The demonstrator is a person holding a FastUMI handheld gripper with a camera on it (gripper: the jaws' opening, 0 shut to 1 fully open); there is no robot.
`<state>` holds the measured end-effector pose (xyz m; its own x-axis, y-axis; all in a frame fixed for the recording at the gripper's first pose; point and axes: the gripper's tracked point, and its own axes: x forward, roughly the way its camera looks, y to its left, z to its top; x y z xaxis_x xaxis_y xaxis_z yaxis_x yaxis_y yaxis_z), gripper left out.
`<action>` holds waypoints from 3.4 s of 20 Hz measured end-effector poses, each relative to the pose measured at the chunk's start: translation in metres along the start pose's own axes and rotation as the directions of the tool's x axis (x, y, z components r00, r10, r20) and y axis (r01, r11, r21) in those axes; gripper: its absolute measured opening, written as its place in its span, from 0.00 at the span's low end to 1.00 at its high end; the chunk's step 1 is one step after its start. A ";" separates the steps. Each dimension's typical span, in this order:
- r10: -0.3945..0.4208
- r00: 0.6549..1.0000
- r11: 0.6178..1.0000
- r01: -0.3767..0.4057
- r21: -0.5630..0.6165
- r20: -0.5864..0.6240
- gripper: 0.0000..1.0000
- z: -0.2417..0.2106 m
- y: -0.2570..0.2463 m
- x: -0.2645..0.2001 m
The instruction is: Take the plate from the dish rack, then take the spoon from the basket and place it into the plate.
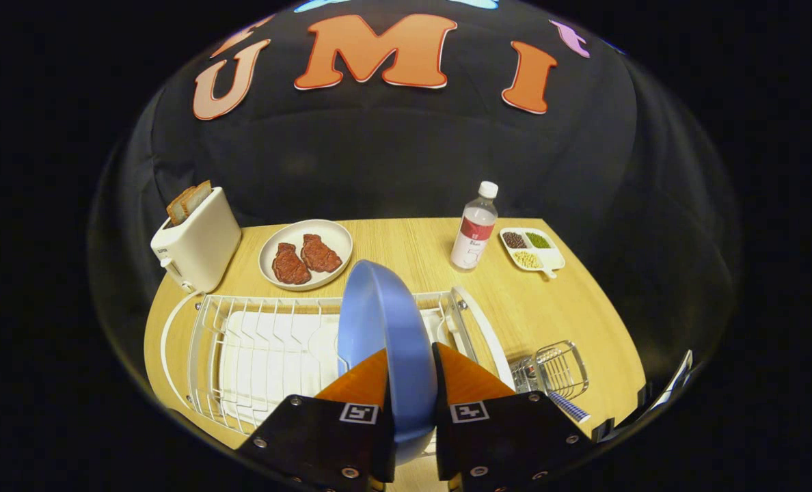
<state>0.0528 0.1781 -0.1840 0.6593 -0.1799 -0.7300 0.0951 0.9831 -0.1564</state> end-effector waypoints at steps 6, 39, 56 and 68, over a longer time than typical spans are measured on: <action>-0.005 0.996 1.000 0.005 0.003 0.085 0.24 0.033 -0.012 -0.026; 0.575 0.818 0.556 -0.418 0.718 0.031 0.24 -0.245 -0.035 -0.118; 0.525 0.847 0.671 -0.348 0.654 -0.088 0.42 -0.277 -0.039 -0.072; 0.155 0.985 0.931 -0.121 0.344 -0.073 0.99 -0.216 -0.149 -0.066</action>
<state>-0.1662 0.0358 -0.2562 0.6098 -0.0275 -0.7921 0.2657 0.9487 0.1716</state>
